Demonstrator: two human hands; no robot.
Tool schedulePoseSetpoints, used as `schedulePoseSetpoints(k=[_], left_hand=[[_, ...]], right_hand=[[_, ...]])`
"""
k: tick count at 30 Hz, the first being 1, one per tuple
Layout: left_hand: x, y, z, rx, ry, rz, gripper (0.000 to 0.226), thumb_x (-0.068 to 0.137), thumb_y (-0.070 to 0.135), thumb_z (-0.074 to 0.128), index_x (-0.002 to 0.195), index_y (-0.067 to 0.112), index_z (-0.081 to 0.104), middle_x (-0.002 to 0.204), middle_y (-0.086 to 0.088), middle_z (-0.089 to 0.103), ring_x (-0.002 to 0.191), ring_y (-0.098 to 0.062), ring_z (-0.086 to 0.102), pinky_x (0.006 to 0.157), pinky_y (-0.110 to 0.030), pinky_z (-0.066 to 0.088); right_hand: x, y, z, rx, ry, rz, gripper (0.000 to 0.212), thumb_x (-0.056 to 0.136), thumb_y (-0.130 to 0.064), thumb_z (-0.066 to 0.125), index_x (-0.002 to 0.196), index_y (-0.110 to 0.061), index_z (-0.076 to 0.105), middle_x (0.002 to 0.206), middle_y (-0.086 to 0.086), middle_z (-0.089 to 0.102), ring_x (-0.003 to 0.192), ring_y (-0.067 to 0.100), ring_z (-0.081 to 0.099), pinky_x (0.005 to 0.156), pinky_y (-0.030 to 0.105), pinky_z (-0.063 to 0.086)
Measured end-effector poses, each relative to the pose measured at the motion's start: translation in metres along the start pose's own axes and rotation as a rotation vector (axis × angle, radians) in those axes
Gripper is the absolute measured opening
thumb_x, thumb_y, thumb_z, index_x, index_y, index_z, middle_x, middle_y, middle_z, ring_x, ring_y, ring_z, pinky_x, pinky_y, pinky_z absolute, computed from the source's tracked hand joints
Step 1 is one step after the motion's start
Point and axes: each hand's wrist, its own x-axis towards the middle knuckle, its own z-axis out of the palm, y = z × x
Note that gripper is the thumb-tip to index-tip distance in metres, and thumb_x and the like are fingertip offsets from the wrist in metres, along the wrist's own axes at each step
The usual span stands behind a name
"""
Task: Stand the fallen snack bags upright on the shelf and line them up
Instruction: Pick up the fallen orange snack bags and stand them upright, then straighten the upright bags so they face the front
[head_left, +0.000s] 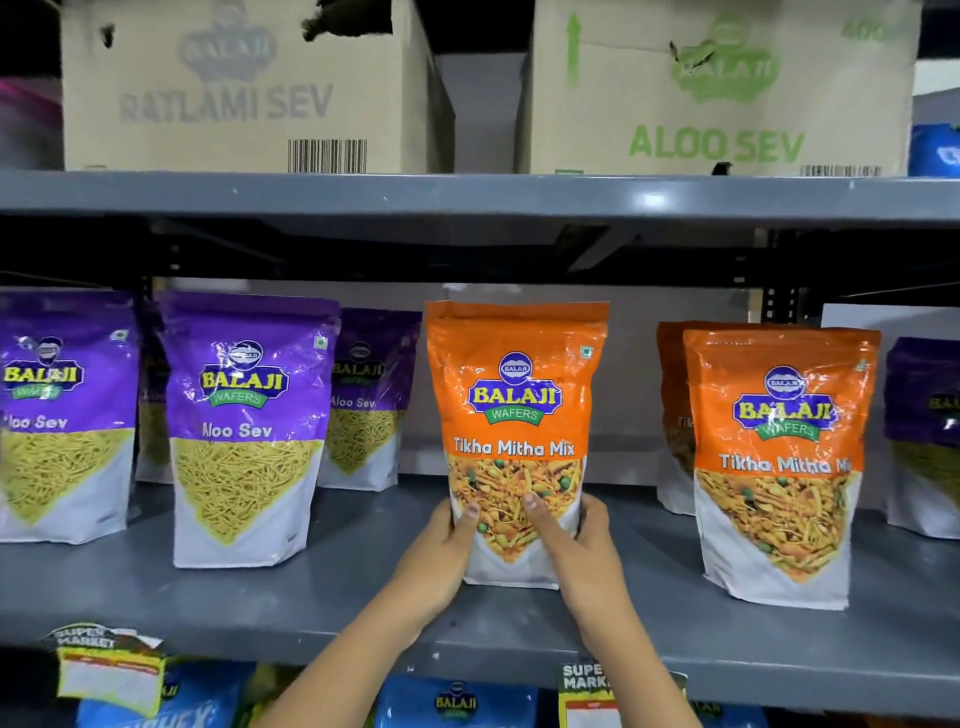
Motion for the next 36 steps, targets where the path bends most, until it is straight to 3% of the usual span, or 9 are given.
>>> schedulePoseSetpoints(k=[5, 9, 14, 17, 20, 23, 26, 32, 36], left_hand=[[0.005, 0.011, -0.037, -0.055, 0.042, -0.016, 0.028, 0.091, 0.048, 0.055, 0.108, 0.027, 0.062, 0.124, 0.003, 0.069, 0.105, -0.007, 0.066, 0.090, -0.026, 0.051], [-0.006, 0.000, -0.087, -0.157, 0.296, 0.054, 0.044, 0.091, 0.019, 0.063, 0.134, 0.014, 0.054, 0.138, 0.000, 0.058, 0.125, -0.014, 0.057, 0.099, -0.024, 0.041], [-0.031, -0.028, -0.180, -0.211, 0.763, 0.337, 0.046, 0.093, 0.011, 0.058, 0.135, 0.026, 0.051, 0.139, 0.010, 0.056, 0.129, -0.003, 0.051, 0.107, -0.027, 0.037], [-0.016, -0.035, -0.222, -0.245, 0.849, 0.230, 0.049, 0.096, 0.017, 0.053, 0.143, 0.014, 0.042, 0.147, 0.000, 0.048, 0.135, -0.015, 0.046, 0.110, -0.034, 0.036], [0.003, -0.045, -0.237, -0.223, 0.843, -0.007, 0.041, 0.096, 0.030, 0.045, 0.127, 0.006, 0.055, 0.127, -0.017, 0.061, 0.124, -0.035, 0.053, 0.095, -0.043, 0.040], [0.008, -0.044, -0.217, -0.191, 0.760, -0.081, 0.031, 0.089, 0.041, 0.046, 0.103, 0.020, 0.064, 0.099, -0.004, 0.066, 0.112, -0.034, 0.059, 0.081, -0.036, 0.042], [0.006, -0.051, -0.194, -0.120, 0.668, -0.072, 0.044, 0.088, 0.043, 0.045, 0.121, 0.019, 0.060, 0.117, -0.008, 0.067, 0.117, -0.034, 0.058, 0.099, -0.043, 0.044], [0.005, -0.042, -0.197, 0.081, 0.469, -0.017, 0.020, 0.094, 0.043, 0.047, 0.109, 0.035, 0.057, 0.103, 0.012, 0.064, 0.105, -0.018, 0.059, 0.079, -0.030, 0.038], [-0.006, -0.041, -0.213, 0.233, 0.379, -0.021, 0.033, 0.091, 0.052, 0.049, 0.111, 0.027, 0.059, 0.103, 0.008, 0.067, 0.102, -0.017, 0.061, 0.085, -0.036, 0.047]], right_hand=[[0.010, 0.003, 0.028, 0.007, 0.017, 0.018, 0.074, 0.065, -0.064, 0.077, 0.123, -0.026, 0.050, 0.113, -0.012, 0.071, 0.101, 0.010, 0.070, 0.082, 0.031, 0.056], [0.007, 0.007, 0.048, 0.039, 0.031, 0.052, 0.071, 0.074, -0.059, 0.077, 0.127, -0.023, 0.047, 0.114, -0.006, 0.070, 0.101, 0.012, 0.070, 0.076, 0.029, 0.054], [-0.026, 0.003, 0.053, -0.217, 0.489, -0.371, 0.021, 0.092, -0.039, 0.062, 0.111, -0.034, 0.055, 0.108, -0.005, 0.067, 0.102, 0.017, 0.061, 0.083, 0.032, 0.041], [-0.034, -0.009, 0.098, -0.139, 0.320, -0.481, 0.005, 0.092, -0.028, 0.059, 0.091, -0.033, 0.058, 0.091, -0.018, 0.067, 0.084, 0.001, 0.059, 0.075, 0.016, 0.046], [-0.018, -0.013, 0.171, -0.021, -0.115, -0.200, 0.012, 0.094, -0.014, 0.069, 0.105, -0.020, 0.067, 0.098, -0.011, 0.071, 0.094, 0.006, 0.064, 0.071, 0.002, 0.044], [0.003, 0.002, 0.208, -0.031, -0.414, 0.023, 0.038, 0.094, -0.026, 0.069, 0.127, -0.024, 0.051, 0.123, -0.009, 0.061, 0.113, 0.006, 0.060, 0.081, 0.006, 0.044], [0.010, 0.020, 0.207, -0.064, -0.504, 0.051, 0.055, 0.085, -0.042, 0.072, 0.134, -0.029, 0.052, 0.135, -0.014, 0.066, 0.123, 0.005, 0.062, 0.108, 0.034, 0.047], [0.009, 0.012, 0.198, -0.027, -0.302, 0.065, 0.069, 0.070, -0.062, 0.067, 0.127, -0.024, 0.058, 0.122, -0.003, 0.073, 0.114, 0.017, 0.069, 0.102, 0.044, 0.052], [0.002, 0.004, 0.209, -0.066, -0.191, 0.034, 0.038, 0.088, -0.046, 0.066, 0.118, -0.024, 0.059, 0.110, -0.005, 0.072, 0.100, 0.013, 0.069, 0.074, 0.028, 0.051]])
